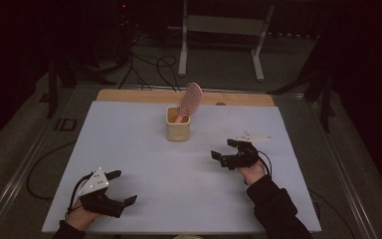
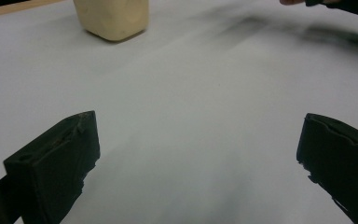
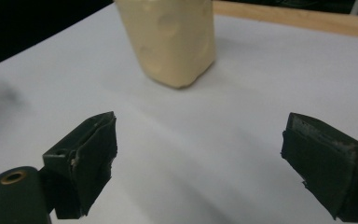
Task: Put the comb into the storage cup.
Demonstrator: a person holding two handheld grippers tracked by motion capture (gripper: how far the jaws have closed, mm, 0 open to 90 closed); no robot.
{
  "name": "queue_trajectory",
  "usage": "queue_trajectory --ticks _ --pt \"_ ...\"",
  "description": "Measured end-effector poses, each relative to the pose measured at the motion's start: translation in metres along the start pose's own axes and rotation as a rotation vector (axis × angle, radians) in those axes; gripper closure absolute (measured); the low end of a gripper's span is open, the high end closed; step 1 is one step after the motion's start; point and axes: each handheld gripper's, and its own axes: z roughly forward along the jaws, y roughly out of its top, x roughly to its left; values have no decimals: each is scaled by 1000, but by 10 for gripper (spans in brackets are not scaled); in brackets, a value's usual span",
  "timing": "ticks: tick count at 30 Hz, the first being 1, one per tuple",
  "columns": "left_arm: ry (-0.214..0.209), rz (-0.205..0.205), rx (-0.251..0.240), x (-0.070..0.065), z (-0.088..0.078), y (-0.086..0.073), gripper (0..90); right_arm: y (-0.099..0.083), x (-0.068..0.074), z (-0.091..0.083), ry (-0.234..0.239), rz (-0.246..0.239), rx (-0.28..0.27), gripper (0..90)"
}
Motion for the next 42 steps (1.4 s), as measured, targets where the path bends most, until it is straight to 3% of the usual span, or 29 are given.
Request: queue_trajectory --ticks 20,27,28,42 --pt "0 4 4 -1 0 0 1 -36 13 -34 21 -54 23 102" --pt "0 6 6 0 0 0 1 -45 9 -46 21 -44 29 102" --pt "-2 7 6 -1 0 0 1 -48 8 -50 23 -59 42 102" --pt "-1 3 5 -1 0 -1 1 -65 4 -77 7 -58 30 102"
